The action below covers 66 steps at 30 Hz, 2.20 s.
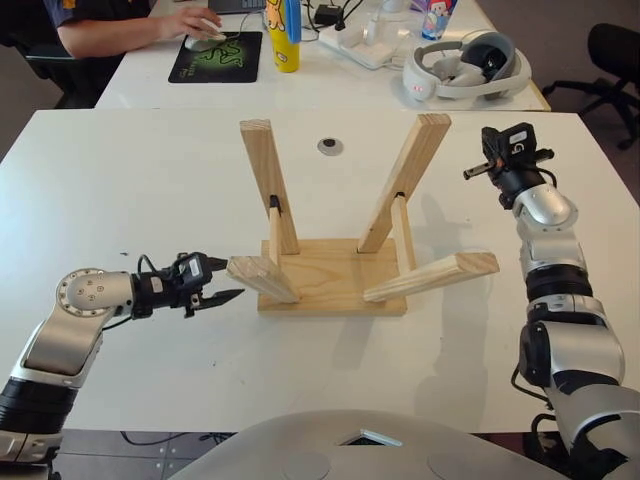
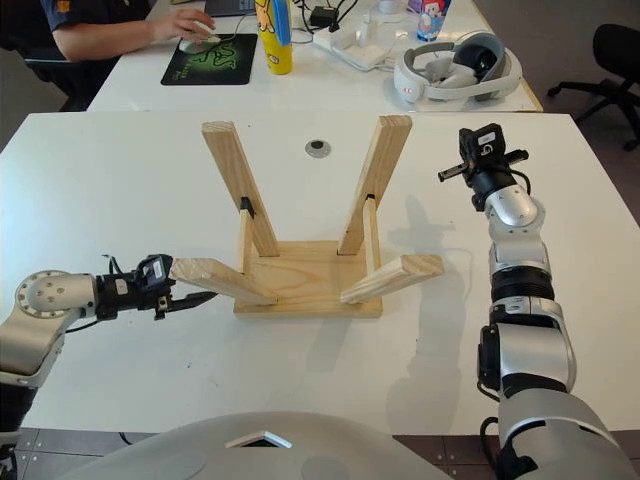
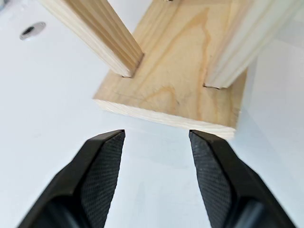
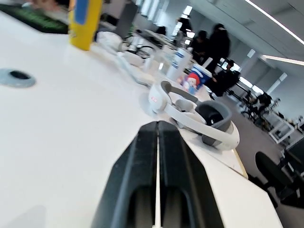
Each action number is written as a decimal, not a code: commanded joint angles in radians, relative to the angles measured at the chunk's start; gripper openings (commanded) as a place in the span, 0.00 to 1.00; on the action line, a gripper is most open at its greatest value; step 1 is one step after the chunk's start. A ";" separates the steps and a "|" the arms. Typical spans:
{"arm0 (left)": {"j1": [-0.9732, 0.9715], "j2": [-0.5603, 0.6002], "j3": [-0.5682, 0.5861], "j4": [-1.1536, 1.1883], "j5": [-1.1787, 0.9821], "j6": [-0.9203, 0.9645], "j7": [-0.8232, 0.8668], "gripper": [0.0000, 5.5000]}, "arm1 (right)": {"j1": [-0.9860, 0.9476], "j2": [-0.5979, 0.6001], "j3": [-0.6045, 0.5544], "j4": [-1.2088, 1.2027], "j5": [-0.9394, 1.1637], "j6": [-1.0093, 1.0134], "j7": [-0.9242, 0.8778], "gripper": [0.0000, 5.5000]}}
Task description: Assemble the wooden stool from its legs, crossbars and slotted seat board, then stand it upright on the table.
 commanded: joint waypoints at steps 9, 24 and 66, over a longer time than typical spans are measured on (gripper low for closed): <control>0.084 -0.077 -0.117 -0.036 0.129 -0.008 0.117 0.45 | 0.372 -0.244 0.227 -0.479 0.142 0.112 0.774 0.00; 0.132 -0.027 -0.083 0.099 0.188 -0.044 0.193 0.14 | 0.501 -0.161 0.213 -0.616 0.077 0.226 0.563 0.00; 0.095 -0.095 -0.126 0.027 0.135 0.028 0.205 0.00 | 0.644 -0.194 0.252 -0.870 0.224 0.430 0.677 0.00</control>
